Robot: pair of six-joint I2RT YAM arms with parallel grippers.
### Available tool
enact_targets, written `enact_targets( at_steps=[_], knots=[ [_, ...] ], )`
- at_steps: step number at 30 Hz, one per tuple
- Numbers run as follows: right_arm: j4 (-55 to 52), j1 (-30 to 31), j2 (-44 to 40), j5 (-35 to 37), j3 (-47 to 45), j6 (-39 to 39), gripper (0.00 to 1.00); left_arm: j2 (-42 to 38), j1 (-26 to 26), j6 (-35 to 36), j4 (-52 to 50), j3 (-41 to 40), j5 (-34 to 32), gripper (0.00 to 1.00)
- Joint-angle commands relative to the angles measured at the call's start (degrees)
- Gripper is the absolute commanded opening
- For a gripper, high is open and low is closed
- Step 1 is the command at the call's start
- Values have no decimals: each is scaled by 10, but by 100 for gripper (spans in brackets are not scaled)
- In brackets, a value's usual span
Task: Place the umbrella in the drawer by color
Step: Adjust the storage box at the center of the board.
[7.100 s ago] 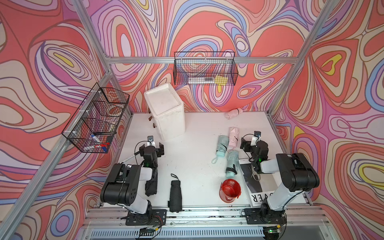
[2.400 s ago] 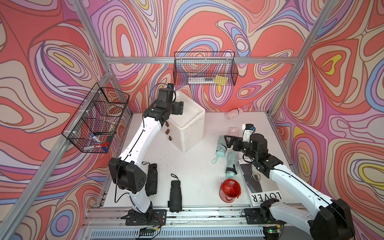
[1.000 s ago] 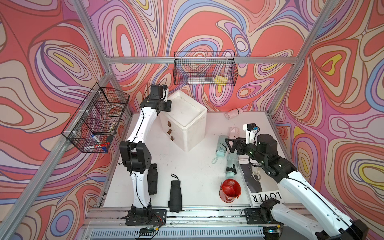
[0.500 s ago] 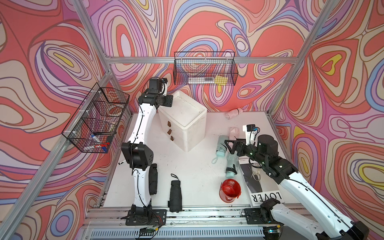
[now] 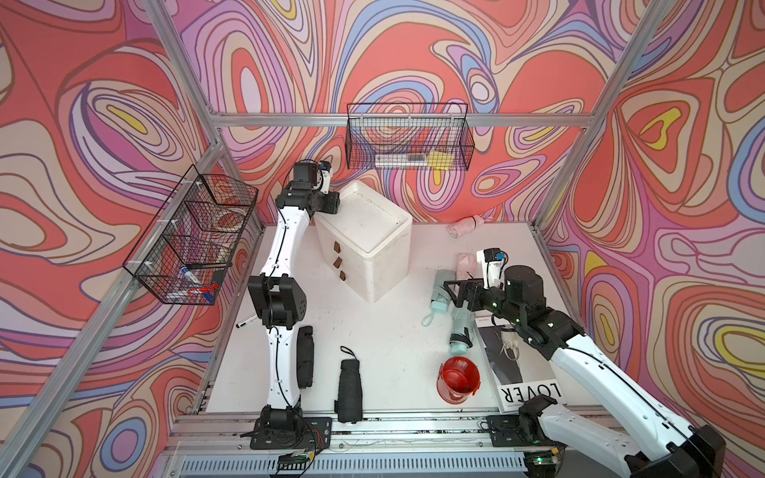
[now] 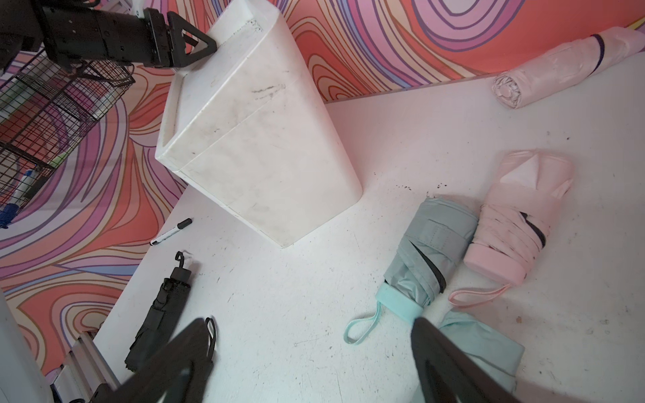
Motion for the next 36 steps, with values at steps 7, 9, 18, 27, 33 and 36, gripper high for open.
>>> enact_targets(
  at_steps=[7,9,18,27,33,36],
  knots=[
    [-66,2,-79,33,-9,1,93,46,-10,-26,-93,-55,41,37],
    [-74,3,-86,74,-25,1,93,0,-10,-44,-61,-135,53,33],
    [-14,2,-85,66,-71,30,90,-229,-23,-169,19,-418,-65,9],
    [65,14,-18,-26,-44,55,88,-385,-89,-447,-75,-539,-172,0],
    [166,61,74,-25,-21,49,85,-453,-176,-588,-113,-570,-266,0],
    [224,105,143,-11,-1,3,81,-468,-187,-598,-105,-585,-286,0]
  ],
)
